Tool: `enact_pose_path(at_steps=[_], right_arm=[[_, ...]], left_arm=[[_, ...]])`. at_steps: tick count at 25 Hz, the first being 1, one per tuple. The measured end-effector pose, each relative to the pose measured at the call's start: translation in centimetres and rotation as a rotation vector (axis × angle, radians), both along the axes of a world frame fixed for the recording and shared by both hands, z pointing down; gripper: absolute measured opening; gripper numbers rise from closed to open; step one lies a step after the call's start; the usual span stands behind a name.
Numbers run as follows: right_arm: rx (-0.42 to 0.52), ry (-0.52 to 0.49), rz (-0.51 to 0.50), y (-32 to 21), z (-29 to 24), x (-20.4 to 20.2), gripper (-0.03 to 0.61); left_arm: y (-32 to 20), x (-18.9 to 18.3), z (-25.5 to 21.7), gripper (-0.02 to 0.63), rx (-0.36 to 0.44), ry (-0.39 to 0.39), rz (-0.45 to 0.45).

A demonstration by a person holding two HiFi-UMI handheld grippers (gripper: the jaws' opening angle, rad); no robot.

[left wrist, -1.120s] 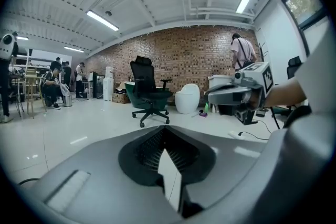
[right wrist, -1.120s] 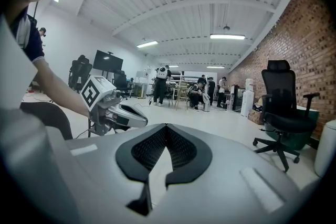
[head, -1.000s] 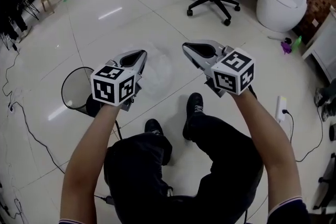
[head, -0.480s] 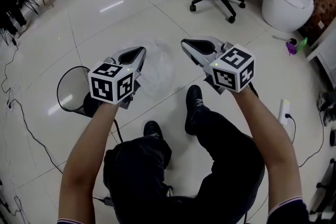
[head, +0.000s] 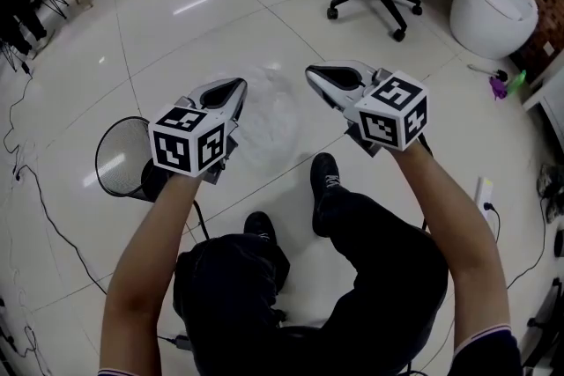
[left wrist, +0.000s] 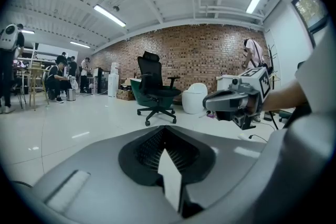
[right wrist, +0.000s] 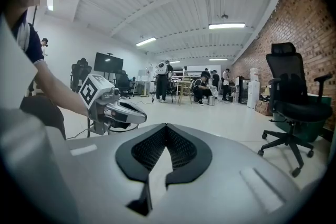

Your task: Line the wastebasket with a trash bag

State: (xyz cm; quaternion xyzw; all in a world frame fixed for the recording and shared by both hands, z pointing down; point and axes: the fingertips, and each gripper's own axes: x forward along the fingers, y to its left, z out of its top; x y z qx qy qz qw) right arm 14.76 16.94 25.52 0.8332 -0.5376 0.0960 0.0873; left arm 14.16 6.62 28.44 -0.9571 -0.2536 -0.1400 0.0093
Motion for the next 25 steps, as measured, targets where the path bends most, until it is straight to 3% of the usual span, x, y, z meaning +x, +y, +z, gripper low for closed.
enact_pose_path(at_steps=[25], right_arm=[[0.011, -0.062, -0.106, -7.2, 2.0, 8.8, 0.000]], left_arm=[[-6.8, 6.6, 2.0, 0.011, -0.002, -0.056, -0.093]])
